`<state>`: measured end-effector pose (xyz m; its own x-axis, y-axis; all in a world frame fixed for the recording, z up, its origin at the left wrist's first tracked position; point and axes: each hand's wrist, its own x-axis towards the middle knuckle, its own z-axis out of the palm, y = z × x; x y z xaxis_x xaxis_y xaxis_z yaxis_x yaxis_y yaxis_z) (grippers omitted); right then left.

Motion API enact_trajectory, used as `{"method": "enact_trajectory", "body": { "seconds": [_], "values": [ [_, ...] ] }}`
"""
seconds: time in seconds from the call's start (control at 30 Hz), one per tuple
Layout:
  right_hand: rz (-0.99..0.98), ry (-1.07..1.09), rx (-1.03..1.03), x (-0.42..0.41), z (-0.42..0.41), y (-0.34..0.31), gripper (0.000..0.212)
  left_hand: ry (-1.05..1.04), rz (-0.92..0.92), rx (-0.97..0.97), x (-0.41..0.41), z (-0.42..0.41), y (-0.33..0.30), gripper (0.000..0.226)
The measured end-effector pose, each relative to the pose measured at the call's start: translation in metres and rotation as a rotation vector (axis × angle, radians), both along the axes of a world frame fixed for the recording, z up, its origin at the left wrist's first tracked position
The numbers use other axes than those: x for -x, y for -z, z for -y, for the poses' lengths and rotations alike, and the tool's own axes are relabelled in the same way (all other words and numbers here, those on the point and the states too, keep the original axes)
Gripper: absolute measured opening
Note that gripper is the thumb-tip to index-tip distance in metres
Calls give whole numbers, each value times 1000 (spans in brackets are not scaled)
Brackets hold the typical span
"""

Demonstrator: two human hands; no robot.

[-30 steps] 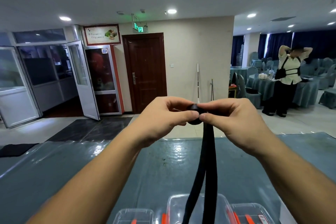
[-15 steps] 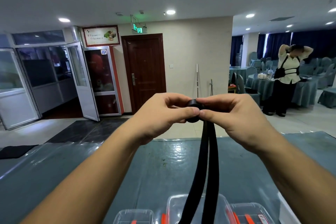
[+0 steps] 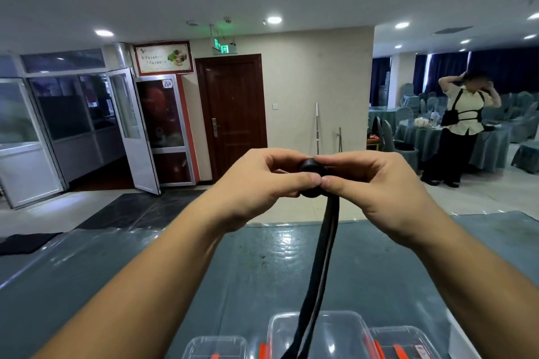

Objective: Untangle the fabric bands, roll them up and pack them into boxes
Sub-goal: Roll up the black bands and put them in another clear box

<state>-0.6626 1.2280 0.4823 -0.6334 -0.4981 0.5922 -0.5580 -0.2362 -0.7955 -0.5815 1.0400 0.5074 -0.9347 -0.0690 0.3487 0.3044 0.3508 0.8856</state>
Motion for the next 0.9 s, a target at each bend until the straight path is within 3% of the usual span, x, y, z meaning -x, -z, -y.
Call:
{"method": "enact_trajectory", "body": {
  "seconds": [0.1,0.23,0.33,0.53,0.77,0.9],
  "values": [
    [-29,26,22,-1,3,-1,30,9,-16,14,-2,4,-9,22],
    [28,18,198,-7,10,8,37,47,-53,-247,-1,-3,-4,23],
    [17,53,184,-5,10,8,36,66,-39,-336,0,-6,1,19],
    [-46,-7,-45,0,0,-4,34,-34,-30,49,0,5,-8,13],
    [126,-28,219,-4,5,6,33,85,13,-345,2,-2,-1,28],
    [82,3,133,-1,0,2,31,92,73,-367,3,-4,1,27]
  ]
}}
